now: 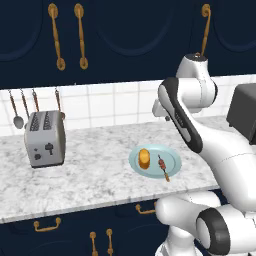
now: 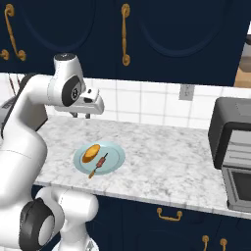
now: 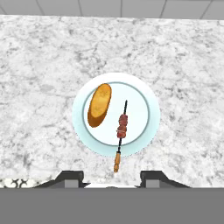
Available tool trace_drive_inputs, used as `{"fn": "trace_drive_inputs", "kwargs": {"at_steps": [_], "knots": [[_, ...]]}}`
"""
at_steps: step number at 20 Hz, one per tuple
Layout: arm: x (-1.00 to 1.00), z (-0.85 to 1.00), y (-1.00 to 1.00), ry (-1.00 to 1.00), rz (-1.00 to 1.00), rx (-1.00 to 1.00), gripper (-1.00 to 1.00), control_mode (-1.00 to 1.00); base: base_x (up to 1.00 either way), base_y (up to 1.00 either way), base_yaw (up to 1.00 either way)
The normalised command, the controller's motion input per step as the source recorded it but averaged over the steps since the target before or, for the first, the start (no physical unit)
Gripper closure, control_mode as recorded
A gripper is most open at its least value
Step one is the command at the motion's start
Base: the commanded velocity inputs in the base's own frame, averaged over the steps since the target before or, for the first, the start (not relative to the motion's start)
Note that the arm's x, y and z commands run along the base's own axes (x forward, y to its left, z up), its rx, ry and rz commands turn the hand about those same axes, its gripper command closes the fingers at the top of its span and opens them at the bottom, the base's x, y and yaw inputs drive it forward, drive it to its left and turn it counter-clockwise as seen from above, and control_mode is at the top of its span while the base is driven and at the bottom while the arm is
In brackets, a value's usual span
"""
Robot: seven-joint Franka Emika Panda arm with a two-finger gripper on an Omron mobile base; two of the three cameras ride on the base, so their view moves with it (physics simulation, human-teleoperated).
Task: Pick up the kebab skewer and baguette bread, and place them inside the toaster oven. Close the toaster oven door and start by setting the timer.
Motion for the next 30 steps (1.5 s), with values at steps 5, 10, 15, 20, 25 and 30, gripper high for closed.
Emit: {"fn": "trace_drive_inputs", "kwargs": {"at_steps": [5, 10, 15, 20, 25, 30], "knots": [[0.00, 0.00, 0.00, 0.00, 0.00, 0.00, -1.00, 1.00, -0.02, -0.02, 0.00], [0.00, 0.00, 0.00, 0.00, 0.00, 0.00, -1.00, 1.00, -0.22, -0.76, 0.00], [0.00, 0.00, 0.00, 0.00, 0.00, 0.00, -1.00, 1.00, -0.12, -0.98, 0.00], [0.00, 0.00, 0.00, 0.00, 0.00, 0.00, -1.00, 1.00, 0.00, -0.69, 0.00], [0.00, 0.00, 0.00, 0.00, 0.00, 0.00, -1.00, 1.00, 0.10, -0.33, -0.04], [0.00, 0.00, 0.00, 0.00, 0.00, 0.00, -1.00, 1.00, 0.36, -0.05, -0.07]]}}
